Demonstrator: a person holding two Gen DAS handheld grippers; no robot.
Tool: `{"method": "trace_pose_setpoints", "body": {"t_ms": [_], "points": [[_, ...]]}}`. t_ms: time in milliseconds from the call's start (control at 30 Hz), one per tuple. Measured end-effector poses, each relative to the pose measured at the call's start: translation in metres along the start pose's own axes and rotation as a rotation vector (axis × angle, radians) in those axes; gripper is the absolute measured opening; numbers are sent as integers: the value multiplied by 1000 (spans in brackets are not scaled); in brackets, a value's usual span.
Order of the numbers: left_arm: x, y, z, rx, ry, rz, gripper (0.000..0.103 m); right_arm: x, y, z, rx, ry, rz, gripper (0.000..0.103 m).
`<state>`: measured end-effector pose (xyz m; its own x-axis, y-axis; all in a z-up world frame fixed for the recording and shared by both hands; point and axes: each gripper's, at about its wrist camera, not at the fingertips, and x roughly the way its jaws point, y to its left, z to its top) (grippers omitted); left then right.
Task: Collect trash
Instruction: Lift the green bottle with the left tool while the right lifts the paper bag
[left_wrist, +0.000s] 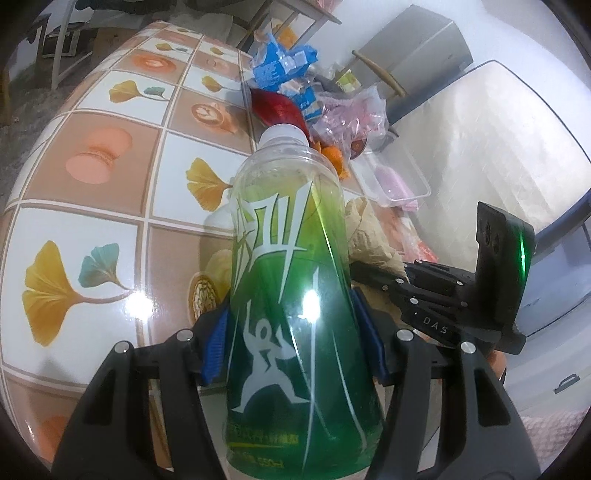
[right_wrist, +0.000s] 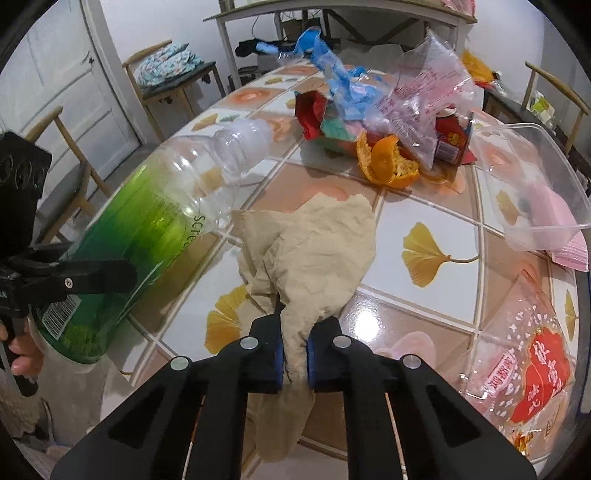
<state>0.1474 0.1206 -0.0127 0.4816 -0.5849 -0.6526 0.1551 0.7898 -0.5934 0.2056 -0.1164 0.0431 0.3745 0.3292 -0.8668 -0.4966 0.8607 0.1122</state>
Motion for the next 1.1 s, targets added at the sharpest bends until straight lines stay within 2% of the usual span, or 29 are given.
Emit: {"method": "trace_pose_setpoints", "body": {"t_ms": [367, 700, 933, 1100], "points": [[-14, -21, 7, 51, -57, -19, 57, -46, -8, -1, 56, -135, 24, 9], [-16, -64, 16, 140, -75, -67, 57, -108, -28, -12, 117, -299, 10, 9], [-3, -116, 25, 261, -59, -119, 57, -165, -63, -43, 207, -425, -62, 9], [23, -167, 29, 347, -7, -198, 57, -211, -101, -83, 319, -505, -160, 9]]}}
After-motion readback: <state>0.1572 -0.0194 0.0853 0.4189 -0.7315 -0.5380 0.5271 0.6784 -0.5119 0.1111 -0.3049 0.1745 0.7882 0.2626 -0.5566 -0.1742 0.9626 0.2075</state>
